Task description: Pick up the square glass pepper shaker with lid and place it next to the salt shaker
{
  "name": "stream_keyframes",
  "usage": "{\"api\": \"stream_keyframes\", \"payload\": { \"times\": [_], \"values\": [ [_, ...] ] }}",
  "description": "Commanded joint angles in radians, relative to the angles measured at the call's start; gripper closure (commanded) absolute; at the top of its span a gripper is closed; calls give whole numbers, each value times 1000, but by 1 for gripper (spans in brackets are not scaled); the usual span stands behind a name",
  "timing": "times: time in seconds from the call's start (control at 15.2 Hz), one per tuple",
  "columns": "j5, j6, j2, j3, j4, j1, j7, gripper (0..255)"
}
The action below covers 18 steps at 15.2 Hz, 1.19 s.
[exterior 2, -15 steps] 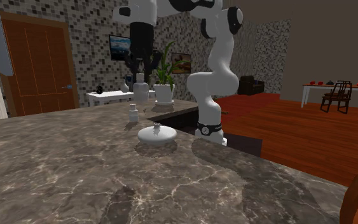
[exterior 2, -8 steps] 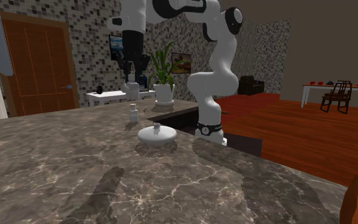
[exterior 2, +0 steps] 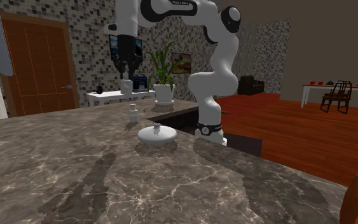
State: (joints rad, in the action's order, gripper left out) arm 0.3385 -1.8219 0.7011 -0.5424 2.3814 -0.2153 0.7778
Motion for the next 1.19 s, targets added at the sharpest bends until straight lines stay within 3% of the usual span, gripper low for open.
{"api": "stream_keyframes", "payload": {
  "times": [0.0,0.53,0.92,1.12],
  "values": [
    [16,-5,-14,-43,-19,-8,47,255],
    [45,-17,-120,-249,-166,-3,258,255],
    [4,-32,-256,-461,-327,66,445,255],
    [9,-72,-258,-476,-291,67,444,255]
  ]
}}
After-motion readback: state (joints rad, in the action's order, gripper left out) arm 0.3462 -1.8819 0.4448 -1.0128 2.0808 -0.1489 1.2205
